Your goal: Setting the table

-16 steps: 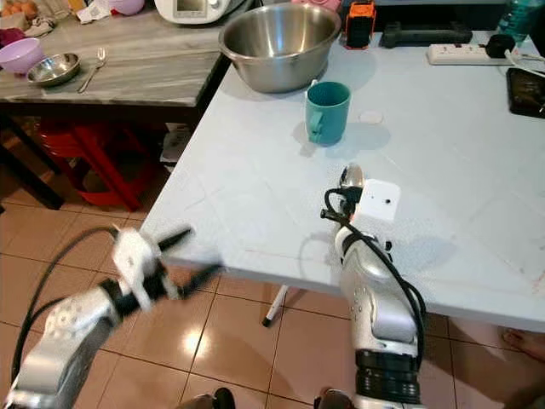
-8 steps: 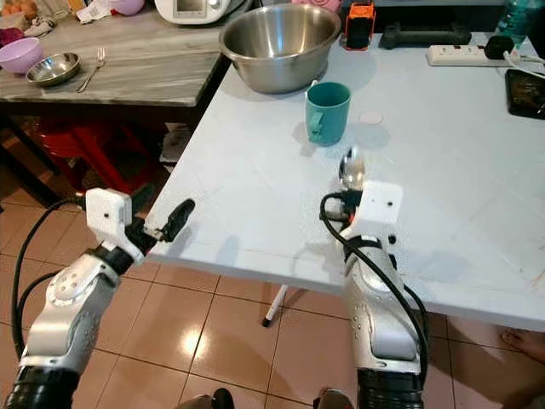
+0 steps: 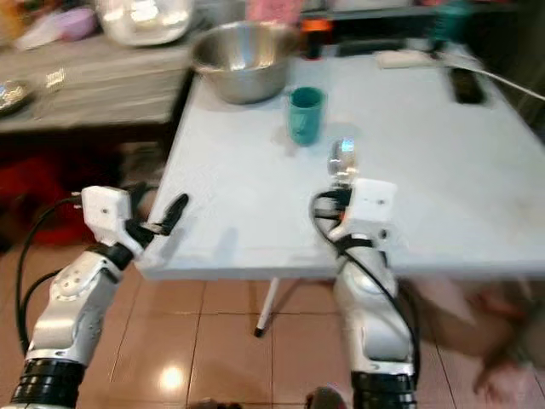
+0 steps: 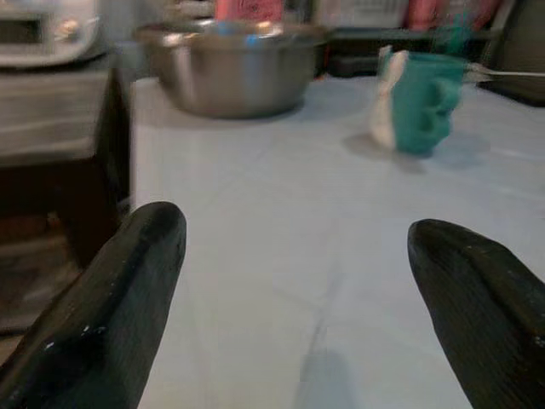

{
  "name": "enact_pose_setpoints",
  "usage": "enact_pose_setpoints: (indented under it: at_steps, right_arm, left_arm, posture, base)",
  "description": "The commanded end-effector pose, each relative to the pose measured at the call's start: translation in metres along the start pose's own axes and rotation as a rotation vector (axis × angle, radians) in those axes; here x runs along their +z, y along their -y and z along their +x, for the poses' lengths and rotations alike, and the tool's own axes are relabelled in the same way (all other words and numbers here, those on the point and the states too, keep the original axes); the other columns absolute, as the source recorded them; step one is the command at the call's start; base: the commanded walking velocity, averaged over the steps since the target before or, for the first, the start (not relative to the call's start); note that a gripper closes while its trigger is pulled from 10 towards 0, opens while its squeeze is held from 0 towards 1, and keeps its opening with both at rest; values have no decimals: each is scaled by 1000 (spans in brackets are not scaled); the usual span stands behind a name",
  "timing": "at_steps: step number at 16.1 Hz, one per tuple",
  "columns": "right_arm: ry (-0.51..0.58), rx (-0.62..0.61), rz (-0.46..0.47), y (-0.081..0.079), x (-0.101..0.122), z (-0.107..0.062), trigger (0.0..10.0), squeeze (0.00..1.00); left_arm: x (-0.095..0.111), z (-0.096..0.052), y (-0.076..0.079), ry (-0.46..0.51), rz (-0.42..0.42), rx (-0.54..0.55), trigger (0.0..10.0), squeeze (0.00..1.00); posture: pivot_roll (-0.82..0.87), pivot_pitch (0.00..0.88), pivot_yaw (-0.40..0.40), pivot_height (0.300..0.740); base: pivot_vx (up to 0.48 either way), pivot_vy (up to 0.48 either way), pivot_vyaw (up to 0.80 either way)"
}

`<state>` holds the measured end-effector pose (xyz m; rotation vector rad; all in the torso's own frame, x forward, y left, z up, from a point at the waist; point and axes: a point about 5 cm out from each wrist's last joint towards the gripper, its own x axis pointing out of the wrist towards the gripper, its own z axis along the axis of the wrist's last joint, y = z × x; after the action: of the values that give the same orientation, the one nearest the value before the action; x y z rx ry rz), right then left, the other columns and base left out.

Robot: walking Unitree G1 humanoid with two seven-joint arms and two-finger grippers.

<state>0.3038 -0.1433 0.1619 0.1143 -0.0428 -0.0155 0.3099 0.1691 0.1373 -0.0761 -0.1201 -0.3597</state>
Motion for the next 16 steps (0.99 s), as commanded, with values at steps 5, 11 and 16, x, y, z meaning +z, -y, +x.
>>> enact_pose_setpoints:
  at_steps: [5, 11, 16]
  right_arm:
    - [46, -8, -5, 4, 7, -1, 10000, 0]
    - [66, 3, -19, 2, 9, -1, 10000, 0]
    - [68, 0, -17, 1, 9, 0, 10000, 0]
  left_arm:
    - [0, 3, 5, 11, 0, -3, 10000, 0]
    - [0, 5, 3, 15, -4, 15, 10000, 0]
    - [1, 7, 4, 18, -3, 16, 10000, 0]
  posture:
    - [-163, 127, 103, 740]
    - [-163, 127, 109, 740]
    - [-161, 127, 115, 740]
  base:
    - [0, 480, -597]
    - [0, 480, 0]
    - [0, 480, 443]
